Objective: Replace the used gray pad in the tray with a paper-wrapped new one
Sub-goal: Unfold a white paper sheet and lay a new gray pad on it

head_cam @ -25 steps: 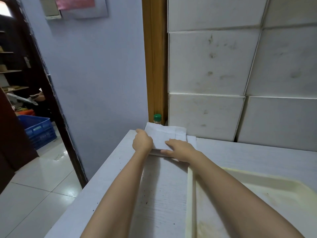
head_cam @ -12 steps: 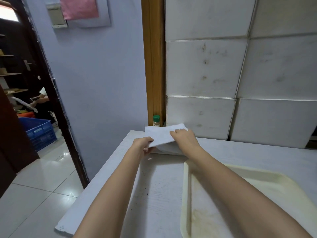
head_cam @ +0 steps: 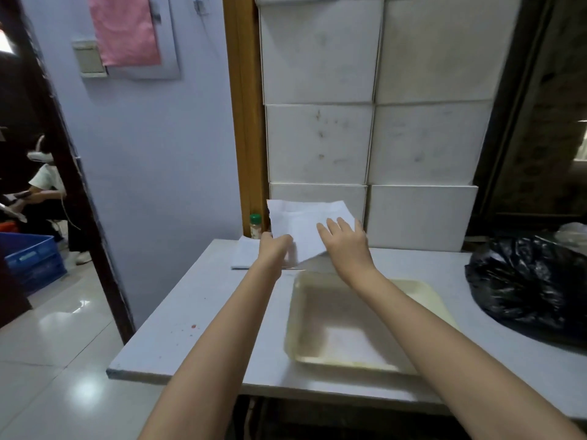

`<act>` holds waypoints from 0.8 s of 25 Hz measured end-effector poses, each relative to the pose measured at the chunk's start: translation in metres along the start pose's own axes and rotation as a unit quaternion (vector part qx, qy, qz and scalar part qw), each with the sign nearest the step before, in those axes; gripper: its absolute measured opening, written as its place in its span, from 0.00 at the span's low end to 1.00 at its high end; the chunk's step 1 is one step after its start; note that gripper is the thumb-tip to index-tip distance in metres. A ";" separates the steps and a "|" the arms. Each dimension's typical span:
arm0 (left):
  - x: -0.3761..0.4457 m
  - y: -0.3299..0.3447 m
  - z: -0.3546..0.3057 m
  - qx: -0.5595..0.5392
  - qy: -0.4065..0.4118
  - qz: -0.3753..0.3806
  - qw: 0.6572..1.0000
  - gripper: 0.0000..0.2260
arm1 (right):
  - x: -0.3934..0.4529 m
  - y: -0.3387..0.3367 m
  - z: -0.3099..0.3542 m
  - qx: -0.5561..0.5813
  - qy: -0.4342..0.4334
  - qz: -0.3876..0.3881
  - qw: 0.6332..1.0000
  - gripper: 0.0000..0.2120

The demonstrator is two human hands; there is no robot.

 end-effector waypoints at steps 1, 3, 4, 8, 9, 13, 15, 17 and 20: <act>-0.015 0.010 0.011 -0.026 -0.027 0.026 0.999 0.21 | -0.017 -0.014 -0.004 -0.013 0.016 -0.019 1.000 0.28; -0.042 0.032 0.038 -0.048 -0.045 0.084 0.994 0.19 | -0.057 -0.032 -0.019 0.023 0.068 -0.038 0.997 0.28; -0.052 0.038 0.050 -0.051 -0.038 0.102 0.993 0.19 | -0.078 -0.037 -0.034 0.099 0.126 -0.031 0.987 0.31; -0.086 0.058 0.081 -0.063 -0.021 0.173 0.983 0.17 | -0.181 0.025 -0.082 0.621 0.494 -0.015 0.608 0.26; -0.092 0.061 0.083 -0.070 -0.020 0.181 0.981 0.15 | -0.200 0.036 -0.082 0.675 0.537 -0.022 0.506 0.21; -0.101 0.074 0.094 -0.084 -0.019 0.221 0.971 0.12 | -0.230 0.060 -0.062 0.764 0.560 0.009 0.321 0.28; -0.095 0.079 0.100 -0.097 -0.027 0.234 0.967 0.15 | -0.224 0.059 -0.052 0.815 0.517 0.033 0.259 0.37; -0.085 0.081 0.106 -0.081 -0.040 0.231 0.969 0.17 | -0.216 0.056 -0.054 0.835 0.492 0.044 0.242 0.38; -0.065 0.076 0.113 0.010 -0.042 0.201 0.979 0.19 | -0.206 0.050 -0.061 0.844 0.461 0.042 0.272 0.34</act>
Point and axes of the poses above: each hand's wrist, its own x-axis towards the middle knuckle, its own y-axis out of the palm, z = x × y, the point moved 8 cm from there along x, towards the middle knuckle, and after that the axes turned 11 degrees about -y, right-handed, at the moved point
